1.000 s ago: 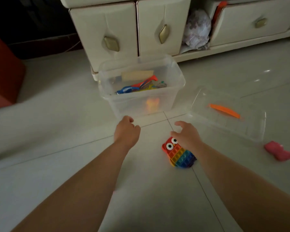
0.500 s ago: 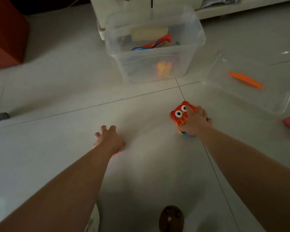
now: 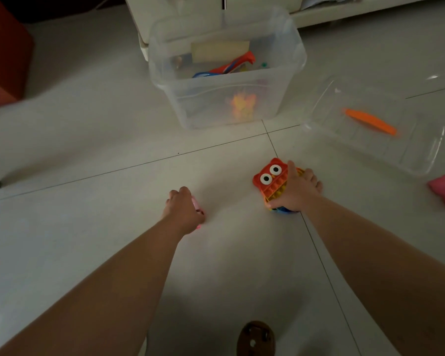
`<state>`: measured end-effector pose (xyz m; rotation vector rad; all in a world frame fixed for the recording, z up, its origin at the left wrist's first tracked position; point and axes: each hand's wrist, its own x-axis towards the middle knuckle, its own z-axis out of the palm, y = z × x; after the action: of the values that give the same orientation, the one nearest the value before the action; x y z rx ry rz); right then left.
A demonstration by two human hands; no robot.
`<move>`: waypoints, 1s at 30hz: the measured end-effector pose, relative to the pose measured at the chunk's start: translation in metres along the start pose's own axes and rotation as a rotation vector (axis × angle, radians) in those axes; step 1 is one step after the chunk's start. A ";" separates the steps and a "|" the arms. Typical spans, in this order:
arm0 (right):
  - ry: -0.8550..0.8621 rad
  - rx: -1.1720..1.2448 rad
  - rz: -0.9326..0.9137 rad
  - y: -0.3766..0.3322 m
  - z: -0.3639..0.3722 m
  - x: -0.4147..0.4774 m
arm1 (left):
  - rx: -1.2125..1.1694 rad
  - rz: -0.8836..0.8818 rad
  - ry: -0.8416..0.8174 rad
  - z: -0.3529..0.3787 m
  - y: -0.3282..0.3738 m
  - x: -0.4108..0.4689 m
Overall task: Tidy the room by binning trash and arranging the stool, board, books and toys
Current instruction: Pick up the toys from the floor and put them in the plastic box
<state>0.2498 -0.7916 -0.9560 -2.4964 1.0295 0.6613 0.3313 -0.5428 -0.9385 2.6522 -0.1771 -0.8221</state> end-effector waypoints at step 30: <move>0.319 1.447 -0.150 -0.110 -0.208 0.022 | -0.784 0.352 0.310 -0.173 0.174 0.085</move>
<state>0.4021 -0.8317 -0.7796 -1.3264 0.8713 -0.4682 0.4970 -0.6712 -0.7854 1.8912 -0.1846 -0.2665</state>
